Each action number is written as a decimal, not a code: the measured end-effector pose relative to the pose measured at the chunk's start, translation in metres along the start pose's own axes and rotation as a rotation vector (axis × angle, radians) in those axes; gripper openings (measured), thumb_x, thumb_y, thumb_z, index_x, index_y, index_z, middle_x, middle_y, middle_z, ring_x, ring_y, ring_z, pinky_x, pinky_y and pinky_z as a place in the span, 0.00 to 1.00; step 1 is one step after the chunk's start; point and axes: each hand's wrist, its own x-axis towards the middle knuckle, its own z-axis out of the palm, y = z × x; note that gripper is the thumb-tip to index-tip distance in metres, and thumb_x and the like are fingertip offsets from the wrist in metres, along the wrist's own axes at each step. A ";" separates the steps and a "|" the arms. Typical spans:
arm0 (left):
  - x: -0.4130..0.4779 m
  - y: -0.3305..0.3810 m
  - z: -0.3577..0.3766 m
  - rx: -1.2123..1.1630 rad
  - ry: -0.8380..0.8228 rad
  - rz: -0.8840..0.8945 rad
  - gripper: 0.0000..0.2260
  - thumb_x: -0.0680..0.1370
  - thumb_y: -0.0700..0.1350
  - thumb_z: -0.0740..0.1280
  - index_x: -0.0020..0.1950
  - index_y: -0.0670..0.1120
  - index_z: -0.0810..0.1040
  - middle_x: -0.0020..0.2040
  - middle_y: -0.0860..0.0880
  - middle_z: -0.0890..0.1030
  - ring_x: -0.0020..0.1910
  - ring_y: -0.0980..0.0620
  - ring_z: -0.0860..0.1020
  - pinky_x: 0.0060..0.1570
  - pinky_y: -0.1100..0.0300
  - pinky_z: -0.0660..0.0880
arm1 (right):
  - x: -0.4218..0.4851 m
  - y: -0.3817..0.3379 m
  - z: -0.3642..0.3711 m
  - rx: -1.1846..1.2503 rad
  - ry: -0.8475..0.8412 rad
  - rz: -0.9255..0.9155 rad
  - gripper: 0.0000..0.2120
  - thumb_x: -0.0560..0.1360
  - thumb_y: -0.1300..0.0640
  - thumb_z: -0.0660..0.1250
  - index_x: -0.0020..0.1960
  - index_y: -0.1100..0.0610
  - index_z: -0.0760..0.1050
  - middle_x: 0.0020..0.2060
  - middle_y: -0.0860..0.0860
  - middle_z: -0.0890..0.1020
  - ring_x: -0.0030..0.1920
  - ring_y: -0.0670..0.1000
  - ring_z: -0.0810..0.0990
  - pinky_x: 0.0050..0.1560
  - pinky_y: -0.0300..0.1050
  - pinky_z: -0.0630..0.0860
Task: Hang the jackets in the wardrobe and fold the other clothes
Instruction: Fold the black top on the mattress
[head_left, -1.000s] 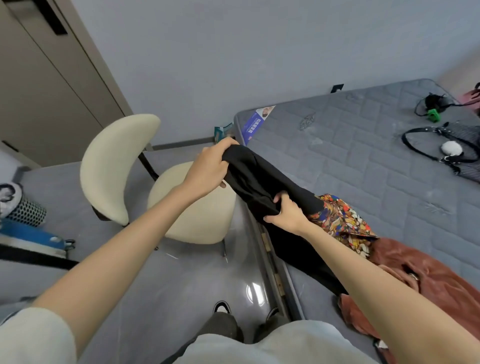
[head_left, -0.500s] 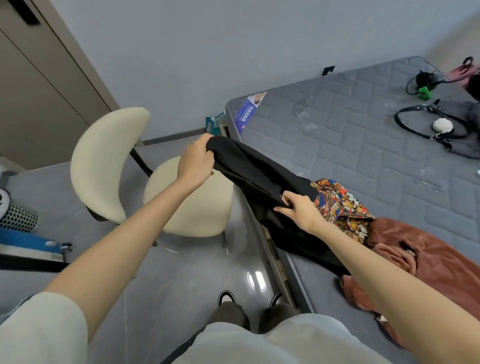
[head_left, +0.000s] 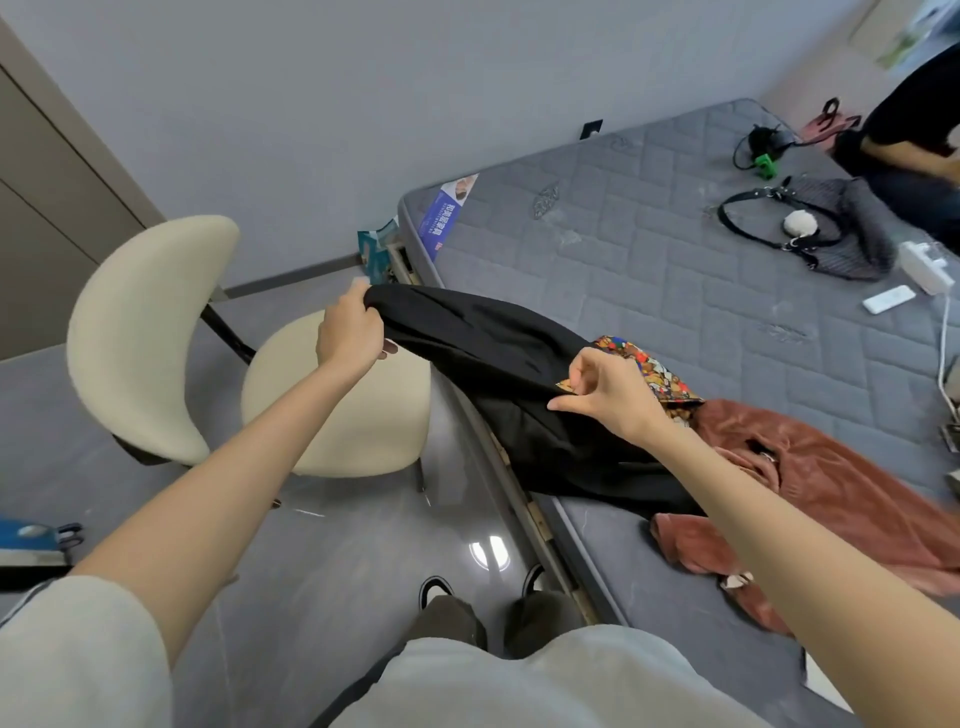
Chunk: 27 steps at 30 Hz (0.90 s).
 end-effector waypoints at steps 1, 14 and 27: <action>0.000 -0.004 -0.001 0.008 0.007 -0.009 0.18 0.76 0.35 0.49 0.59 0.45 0.72 0.47 0.41 0.82 0.37 0.41 0.83 0.47 0.44 0.80 | 0.000 -0.005 -0.003 0.015 -0.017 -0.001 0.17 0.65 0.53 0.79 0.38 0.50 0.70 0.29 0.46 0.77 0.28 0.42 0.74 0.33 0.33 0.70; -0.001 -0.003 -0.010 -0.671 -0.080 -0.268 0.17 0.77 0.32 0.49 0.45 0.46 0.75 0.48 0.40 0.76 0.29 0.40 0.82 0.28 0.55 0.80 | 0.006 -0.018 0.007 -0.537 -0.337 0.053 0.08 0.75 0.58 0.66 0.38 0.60 0.75 0.33 0.52 0.75 0.41 0.57 0.77 0.36 0.45 0.68; 0.036 0.044 -0.059 -1.247 0.090 -0.022 0.13 0.78 0.28 0.51 0.44 0.43 0.70 0.47 0.40 0.75 0.46 0.41 0.79 0.49 0.53 0.80 | 0.054 -0.091 -0.054 0.072 0.363 -0.094 0.13 0.73 0.53 0.70 0.37 0.51 0.66 0.29 0.44 0.72 0.32 0.44 0.69 0.35 0.38 0.65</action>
